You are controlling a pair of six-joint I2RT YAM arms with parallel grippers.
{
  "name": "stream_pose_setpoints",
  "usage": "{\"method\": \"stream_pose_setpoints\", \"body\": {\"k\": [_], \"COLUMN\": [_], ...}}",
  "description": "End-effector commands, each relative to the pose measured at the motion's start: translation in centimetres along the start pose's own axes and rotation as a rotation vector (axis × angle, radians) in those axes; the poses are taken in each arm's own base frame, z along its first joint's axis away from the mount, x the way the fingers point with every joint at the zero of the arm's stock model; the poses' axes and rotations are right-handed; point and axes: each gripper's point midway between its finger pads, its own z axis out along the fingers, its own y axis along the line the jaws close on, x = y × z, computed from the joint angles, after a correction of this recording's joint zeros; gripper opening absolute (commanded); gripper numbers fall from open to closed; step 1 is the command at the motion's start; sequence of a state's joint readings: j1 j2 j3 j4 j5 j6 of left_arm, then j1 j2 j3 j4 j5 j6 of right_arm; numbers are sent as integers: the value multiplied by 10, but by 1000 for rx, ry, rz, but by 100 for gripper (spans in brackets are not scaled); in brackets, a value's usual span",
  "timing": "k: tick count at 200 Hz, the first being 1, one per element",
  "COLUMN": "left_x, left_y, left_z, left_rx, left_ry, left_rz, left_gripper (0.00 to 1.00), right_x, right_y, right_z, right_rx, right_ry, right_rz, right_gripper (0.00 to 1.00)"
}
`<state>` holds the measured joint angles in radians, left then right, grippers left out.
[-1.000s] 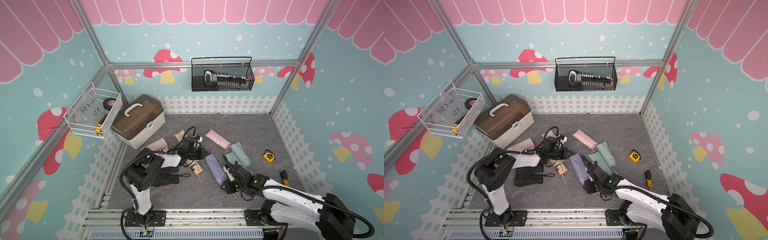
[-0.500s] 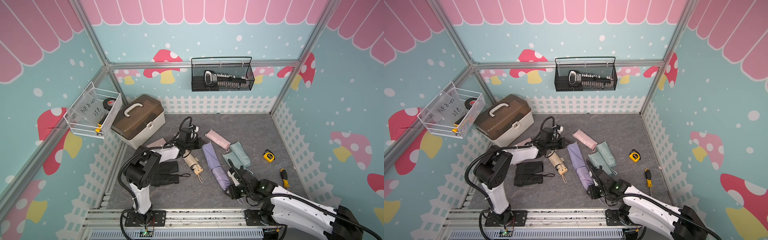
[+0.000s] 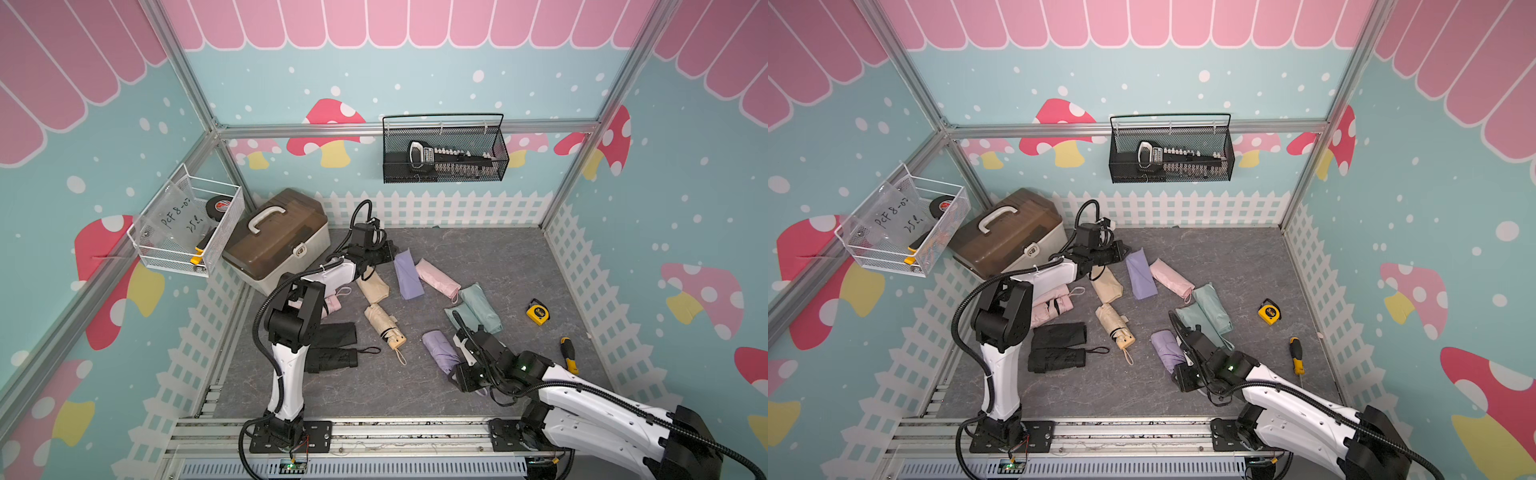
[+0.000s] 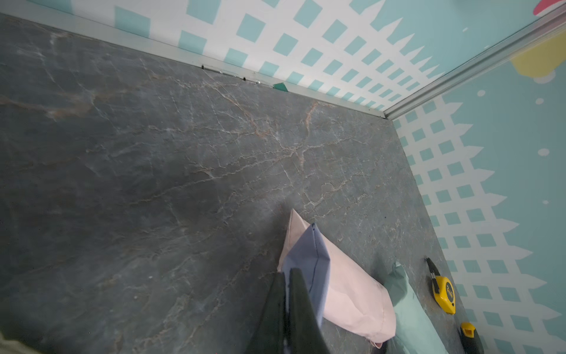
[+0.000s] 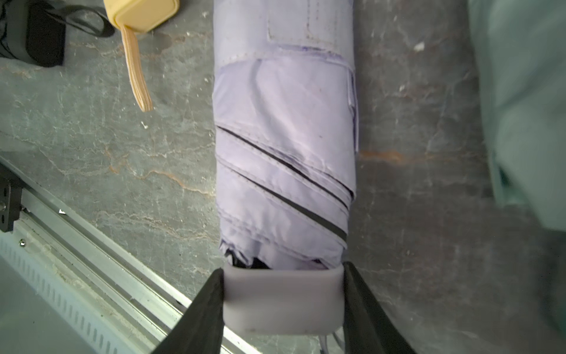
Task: Take umbrellas out of sleeves
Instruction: Place the umbrella sleeve at the center of the board, then place the umbrella at the center of the board.
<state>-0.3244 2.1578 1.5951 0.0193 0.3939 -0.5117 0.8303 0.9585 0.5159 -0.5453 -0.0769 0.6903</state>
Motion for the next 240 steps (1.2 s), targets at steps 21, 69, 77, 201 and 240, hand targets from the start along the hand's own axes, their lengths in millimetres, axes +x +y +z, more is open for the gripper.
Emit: {"method": "stream_pose_setpoints", "body": {"k": [21, 69, 77, 201, 240], "left_x": [-13, -26, -27, -60, -62], "left_y": [38, 65, 67, 50, 13], "left_z": [21, 29, 29, -5, -16], "left_rx": [-67, -73, -72, -45, 27], "left_ry": [73, 75, 77, -31, -35], "left_rz": [6, -39, -44, -76, -60], "left_gripper": [0, 0, 0, 64, 63], "right_x": [-77, -138, -145, -173, -187], "right_y": [7, 20, 23, 38, 7], "right_z": [10, 37, 42, 63, 34], "right_rx": [40, 60, 58, 29, 62], "right_ry": [-140, -168, -167, -175, -216], "right_rz": [-47, -85, -88, -68, -35], "right_gripper": [17, 17, 17, 60, 70]}}
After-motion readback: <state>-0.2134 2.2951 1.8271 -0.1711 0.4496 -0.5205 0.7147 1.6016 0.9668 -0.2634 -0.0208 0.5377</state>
